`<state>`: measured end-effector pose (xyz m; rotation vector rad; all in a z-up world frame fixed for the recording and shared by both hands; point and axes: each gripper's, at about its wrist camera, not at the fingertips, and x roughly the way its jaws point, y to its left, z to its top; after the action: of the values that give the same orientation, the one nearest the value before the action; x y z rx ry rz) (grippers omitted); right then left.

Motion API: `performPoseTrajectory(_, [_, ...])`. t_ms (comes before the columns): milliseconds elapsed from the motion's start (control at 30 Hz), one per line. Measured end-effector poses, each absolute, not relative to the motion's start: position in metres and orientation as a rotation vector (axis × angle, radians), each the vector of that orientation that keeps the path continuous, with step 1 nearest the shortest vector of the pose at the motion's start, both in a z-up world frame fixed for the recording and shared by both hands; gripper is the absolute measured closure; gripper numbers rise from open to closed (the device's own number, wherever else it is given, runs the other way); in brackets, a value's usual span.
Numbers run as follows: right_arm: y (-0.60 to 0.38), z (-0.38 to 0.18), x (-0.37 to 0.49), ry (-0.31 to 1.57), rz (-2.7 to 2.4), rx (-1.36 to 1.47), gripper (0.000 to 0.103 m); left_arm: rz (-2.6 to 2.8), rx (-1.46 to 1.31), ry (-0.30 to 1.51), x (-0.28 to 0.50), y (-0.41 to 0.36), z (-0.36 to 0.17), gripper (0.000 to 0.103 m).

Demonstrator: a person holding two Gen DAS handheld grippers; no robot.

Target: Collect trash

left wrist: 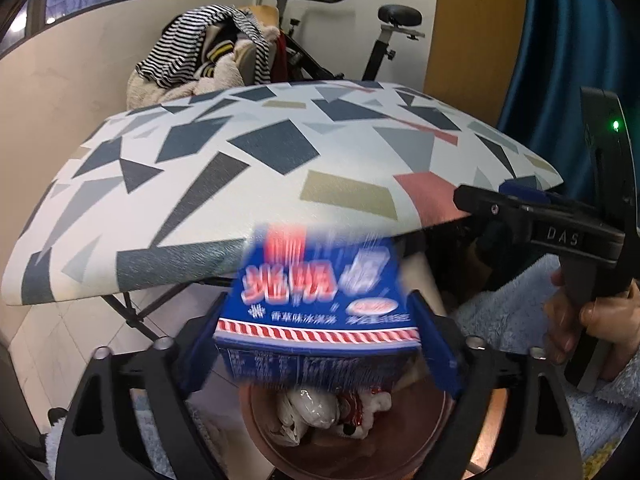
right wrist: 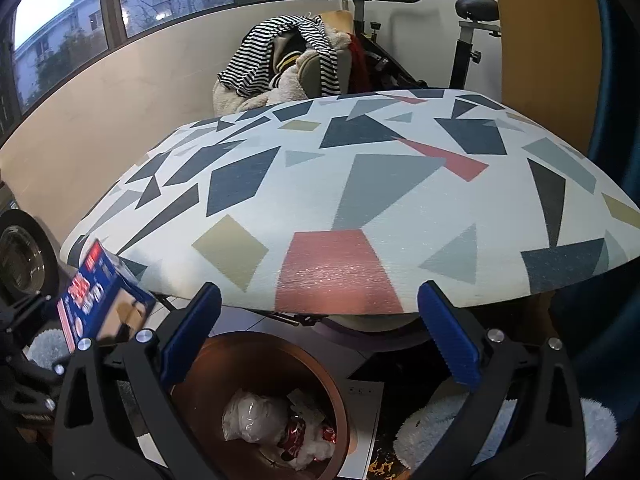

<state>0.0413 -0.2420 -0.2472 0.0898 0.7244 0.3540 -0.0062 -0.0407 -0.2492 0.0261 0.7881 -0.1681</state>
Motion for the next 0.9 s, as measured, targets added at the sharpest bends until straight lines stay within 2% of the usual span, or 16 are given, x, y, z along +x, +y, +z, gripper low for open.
performPoseTrajectory(133, [-0.241, -0.253, 0.06, 0.734, 0.351, 0.082, 0.006, -0.171, 0.048, 0.802, -0.005, -0.045, -0.254, 0.007])
performPoseTrajectory(433, [-0.236, -0.253, 0.063, 0.757, 0.337, 0.063, 0.006, -0.087, 0.039, 0.808, -0.002, -0.037, -0.246, 0.006])
performPoseTrajectory(567, [-0.228, -0.234, 0.063, 0.748, 0.309, 0.018, 0.006, -0.037, 0.071, 0.725, 0.003, -0.032, -0.21, 0.006])
performPoseTrajectory(767, [-0.216, -0.155, 0.069, 0.641, 0.318, -0.011, 0.006, -0.037, 0.07, 0.558, 0.006, -0.025, -0.135, 0.006])
performPoseTrajectory(900, [-0.21, -0.123, 0.07, 0.604, 0.307, -0.022, 0.006, -0.017, 0.087, 0.475, 0.006, -0.027, -0.09, 0.006])
